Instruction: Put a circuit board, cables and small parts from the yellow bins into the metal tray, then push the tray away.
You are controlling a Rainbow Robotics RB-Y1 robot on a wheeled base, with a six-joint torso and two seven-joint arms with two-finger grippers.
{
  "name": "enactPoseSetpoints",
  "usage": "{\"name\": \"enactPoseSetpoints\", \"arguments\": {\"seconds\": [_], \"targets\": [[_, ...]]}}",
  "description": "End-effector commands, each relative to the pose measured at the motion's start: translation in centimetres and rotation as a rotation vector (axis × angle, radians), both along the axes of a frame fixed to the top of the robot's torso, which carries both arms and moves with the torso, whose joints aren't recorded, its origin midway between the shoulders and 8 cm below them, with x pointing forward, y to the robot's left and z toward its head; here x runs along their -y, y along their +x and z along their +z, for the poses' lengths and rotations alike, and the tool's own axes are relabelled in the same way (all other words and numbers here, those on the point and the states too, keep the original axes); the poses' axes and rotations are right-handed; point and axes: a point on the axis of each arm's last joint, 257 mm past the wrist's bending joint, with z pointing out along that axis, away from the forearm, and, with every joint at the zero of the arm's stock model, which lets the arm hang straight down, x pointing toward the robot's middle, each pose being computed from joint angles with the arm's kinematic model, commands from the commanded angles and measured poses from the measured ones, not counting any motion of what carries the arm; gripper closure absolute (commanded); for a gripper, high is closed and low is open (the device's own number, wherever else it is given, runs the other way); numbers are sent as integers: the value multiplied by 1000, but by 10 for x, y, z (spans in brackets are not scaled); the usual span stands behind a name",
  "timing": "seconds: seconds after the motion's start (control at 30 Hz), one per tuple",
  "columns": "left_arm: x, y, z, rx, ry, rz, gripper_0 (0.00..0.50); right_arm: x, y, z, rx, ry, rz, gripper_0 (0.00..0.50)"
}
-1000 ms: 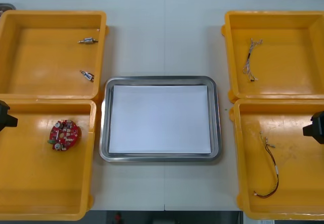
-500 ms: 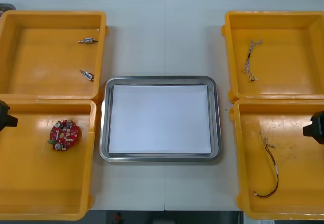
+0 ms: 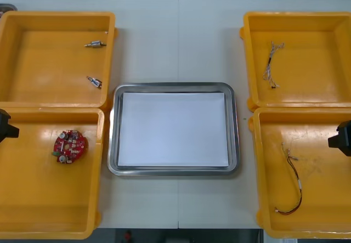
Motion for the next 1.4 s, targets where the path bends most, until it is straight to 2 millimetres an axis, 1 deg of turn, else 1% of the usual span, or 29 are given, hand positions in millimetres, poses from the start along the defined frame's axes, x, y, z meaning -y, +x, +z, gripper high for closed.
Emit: {"name": "enactPoseSetpoints", "arguments": {"seconds": [0.03, 1.4], "targets": [[-8, -6, 1, -9, -4, 48, 0, 10, 6, 18, 35, -41, 6, 0], [-8, -6, 1, -9, -4, 48, 0, 10, 6, 18, 35, -41, 6, 0]]}}
